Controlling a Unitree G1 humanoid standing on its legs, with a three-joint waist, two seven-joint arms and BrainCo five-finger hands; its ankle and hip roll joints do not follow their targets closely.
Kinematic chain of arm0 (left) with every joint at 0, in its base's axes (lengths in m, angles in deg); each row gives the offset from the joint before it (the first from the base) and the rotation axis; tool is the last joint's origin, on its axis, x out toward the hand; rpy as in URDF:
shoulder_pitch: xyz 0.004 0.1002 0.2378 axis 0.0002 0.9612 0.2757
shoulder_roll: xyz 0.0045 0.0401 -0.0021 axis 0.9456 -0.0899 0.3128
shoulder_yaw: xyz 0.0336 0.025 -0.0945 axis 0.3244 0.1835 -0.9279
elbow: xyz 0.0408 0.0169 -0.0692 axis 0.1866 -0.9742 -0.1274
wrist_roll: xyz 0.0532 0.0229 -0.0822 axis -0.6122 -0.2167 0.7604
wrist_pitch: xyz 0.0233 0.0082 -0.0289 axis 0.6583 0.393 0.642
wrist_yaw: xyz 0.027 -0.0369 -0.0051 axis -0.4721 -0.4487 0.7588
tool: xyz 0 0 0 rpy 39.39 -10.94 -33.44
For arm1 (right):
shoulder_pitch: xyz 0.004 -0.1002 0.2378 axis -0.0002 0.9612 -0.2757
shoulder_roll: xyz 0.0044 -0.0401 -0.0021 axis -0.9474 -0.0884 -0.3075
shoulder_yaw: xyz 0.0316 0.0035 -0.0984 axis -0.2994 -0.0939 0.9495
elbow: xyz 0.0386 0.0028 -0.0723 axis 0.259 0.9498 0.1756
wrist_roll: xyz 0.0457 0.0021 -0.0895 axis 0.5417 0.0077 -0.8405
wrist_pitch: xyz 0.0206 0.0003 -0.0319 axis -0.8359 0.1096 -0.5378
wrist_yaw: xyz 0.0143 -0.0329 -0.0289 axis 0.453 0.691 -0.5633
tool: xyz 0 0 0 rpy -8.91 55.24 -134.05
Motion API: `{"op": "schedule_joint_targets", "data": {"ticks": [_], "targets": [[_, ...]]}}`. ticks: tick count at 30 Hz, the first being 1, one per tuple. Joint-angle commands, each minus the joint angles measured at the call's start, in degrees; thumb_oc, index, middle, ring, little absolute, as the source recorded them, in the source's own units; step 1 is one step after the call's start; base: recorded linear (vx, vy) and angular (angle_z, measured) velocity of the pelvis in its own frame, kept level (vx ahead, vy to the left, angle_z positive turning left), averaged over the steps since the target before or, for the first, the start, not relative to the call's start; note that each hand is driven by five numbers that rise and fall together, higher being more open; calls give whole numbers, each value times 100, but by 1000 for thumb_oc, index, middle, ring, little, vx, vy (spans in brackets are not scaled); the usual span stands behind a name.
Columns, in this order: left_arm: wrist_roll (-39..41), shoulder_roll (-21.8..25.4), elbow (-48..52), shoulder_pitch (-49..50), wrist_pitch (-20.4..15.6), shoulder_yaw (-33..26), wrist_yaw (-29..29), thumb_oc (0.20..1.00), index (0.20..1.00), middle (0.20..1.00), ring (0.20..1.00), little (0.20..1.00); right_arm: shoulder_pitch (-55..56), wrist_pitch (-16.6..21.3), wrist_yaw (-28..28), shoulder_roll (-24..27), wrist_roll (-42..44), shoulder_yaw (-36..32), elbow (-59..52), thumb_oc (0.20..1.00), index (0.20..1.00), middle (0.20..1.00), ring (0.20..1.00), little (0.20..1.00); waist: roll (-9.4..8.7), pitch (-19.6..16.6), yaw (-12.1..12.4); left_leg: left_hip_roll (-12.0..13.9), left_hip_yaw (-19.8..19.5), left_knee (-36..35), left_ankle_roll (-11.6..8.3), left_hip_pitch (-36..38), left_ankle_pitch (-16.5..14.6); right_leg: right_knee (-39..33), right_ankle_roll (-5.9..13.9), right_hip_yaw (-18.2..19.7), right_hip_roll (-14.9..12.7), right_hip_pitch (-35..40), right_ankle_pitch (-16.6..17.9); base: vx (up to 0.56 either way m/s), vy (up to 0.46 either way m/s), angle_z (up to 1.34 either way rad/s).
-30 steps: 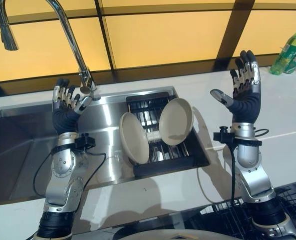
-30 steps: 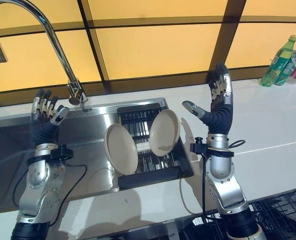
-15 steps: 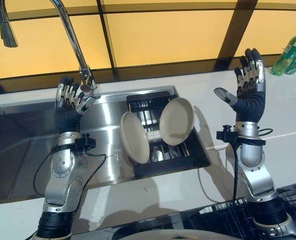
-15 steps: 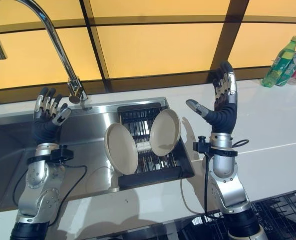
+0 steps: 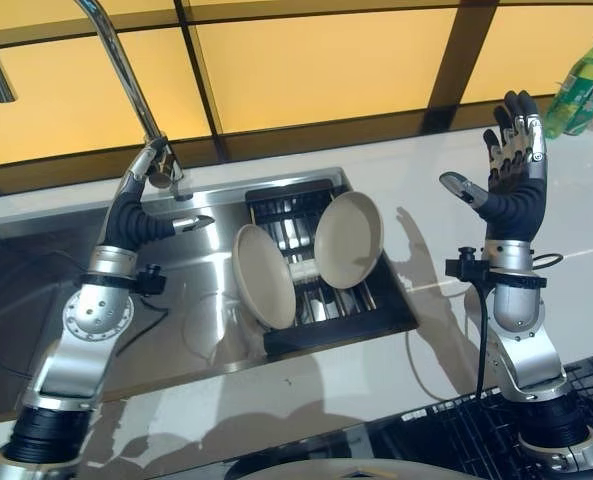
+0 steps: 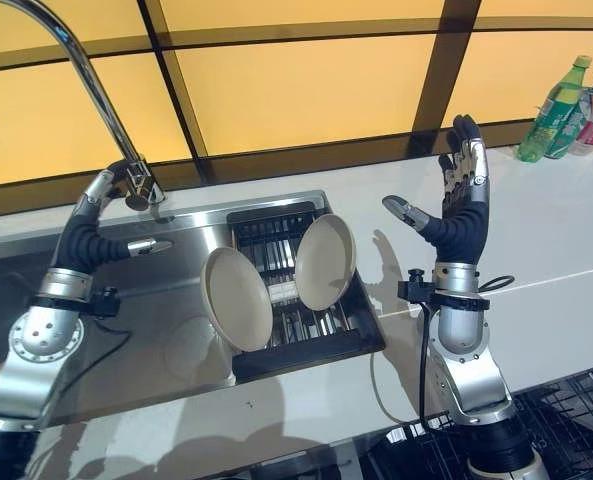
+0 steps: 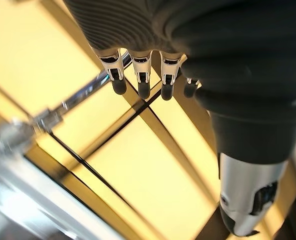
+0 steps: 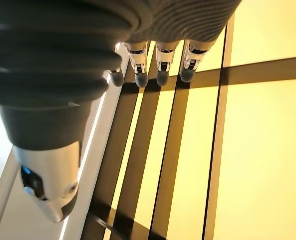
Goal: Pick up plates and place into dishwasher.
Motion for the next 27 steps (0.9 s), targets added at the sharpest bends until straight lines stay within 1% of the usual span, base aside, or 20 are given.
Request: {"op": "schedule_joint_targets", "data": {"ticks": [1, 4, 6, 12, 15, 17, 19, 21, 24, 25, 26, 27], "targets": [[-1149, 547, -405, -363, -261, 11, 255, 1000, 1000, 1000, 1000, 1000, -57, 290, -92, 453, 280, -40, -107, 1000, 1000, 1000, 1000, 1000, 155, -494, -27, 451, 491, 169, -243, 127, -363, 85, 177, -19, -253, -546, 330, 6, 81, -3], [-1724, 904, -625, -493, -344, 265, 238, 1000, 1000, 1000, 1000, 1000, -127, 264, -92, 528, 312, 41, -71, 1000, 1000, 1000, 1000, 1000, 184, -490, -53, 406, 478, 189, -216, 134, -399, 86, 197, 5, -281, -555, 345, 18, 80, -1], [-2157, 1035, -700, -545, -487, 450, 159, 1000, 1000, 1000, 1000, 1000, -137, 243, -142, 561, 360, 31, -59, 1000, 1000, 1000, 1000, 1000, 191, -485, -69, 391, 484, 188, -202, 144, -412, 92, 211, 19, -290, -561, 351, 27, 68, 0], [-3196, 1425, -975, -773, -840, 1063, 278, 1000, 1000, 1000, 1000, 1000, -156, 252, -156, 669, 412, 67, 28, 1000, 1000, 1000, 1000, 1000, 198, -496, -116, 356, 497, 94, -157, 212, -423, 102, 265, 42, -319, -580, 377, 40, 59, 0], [-3360, 1607, -951, -821, -1111, 1273, 340, 1000, 1000, 1000, 1000, 1000, -142, 219, -138, 739, 478, 86, 23, 1000, 1000, 1000, 1000, 1000, 191, -499, -132, 358, 548, 75, -141, 239, -436, 117, 298, 50, -332, -604, 392, 55, 43, 0], [-3504, 1626, -938, -818, -1286, 1349, 498, 1000, 1000, 1000, 1000, 1000, -96, 228, -160, 753, 501, 77, 21, 1000, 1000, 1000, 1000, 1000, 186, -500, -142, 360, 567, 76, -133, 240, -447, 119, 310, 50, -340, -621, 403, 44, 23, 0], [-3593, 1626, -870, -836, -1532, 1415, 686, 1000, 1000, 1000, 1000, 1000, -76, 198, -161, 755, 519, 69, 9, 1000, 1000, 1000, 1000, 1000, 175, -492, -150, 360, 582, 84, -122, 233, -463, 113, 320, 60, -347, -629, 410, 37, 18, -1], [-3693, 1603, -743, -845, -1954, 1461, 1103, 1000, 1000, 1000, 1000, 1000, -71, 162, -153, 734, 511, 54, 3, 1000, 1000, 1000, 1000, 1000, 162, -480, -153, 353, 582, 78, -105, 231, -482, 106, 329, 74, -348, -645, 421, 34, 15, -2], [-3838, 1589, -514, -787, -2517, 1437, 1463, 1000, 1000, 1000, 1000, 1000, 80, 185, -199, 713, 522, -39, -38, 1000, 1000, 1000, 1000, 1000, 137, -494, -155, 350, 588, 58, -89, 238, -508, 89, 354, 83, -357, -654, 433, 43, 10, -1], [-3857, 1583, -479, -776, -2663, 1440, 1492, 1000, 1000, 1000, 1000, 1000, 117, 196, -214, 712, 529, -53, -47, 1000, 1000, 1000, 1000, 1000, 131, -498, -159, 349, 592, 54, -82, 237, -514, 84, 359, 87, -359, -660, 436, 40, 7, -2], [-3882, 1593, -423, -775, -2928, 1470, 1454, 1000, 1000, 1000, 1000, 1000, 158, 212, -236, 715, 538, -65, -47, 1000, 1000, 1000, 1000, 1000, 126, -502, -166, 349, 604, 53, -79, 236, -523, 79, 368, 93, -362, -664, 439, 38, 7, -2], [-3948, 1589, -375, -757, -3032, 1498, 1458, 1000, 1000, 1000, 1000, 1000, 184, 228, -261, 712, 548, -80, -35, 1000, 1000, 1000, 1000, 1000, 120, -505, -165, 350, 611, 54, -79, 237, -528, 77, 375, 96, -365, -668, 446, 43, 8, -2]]}}
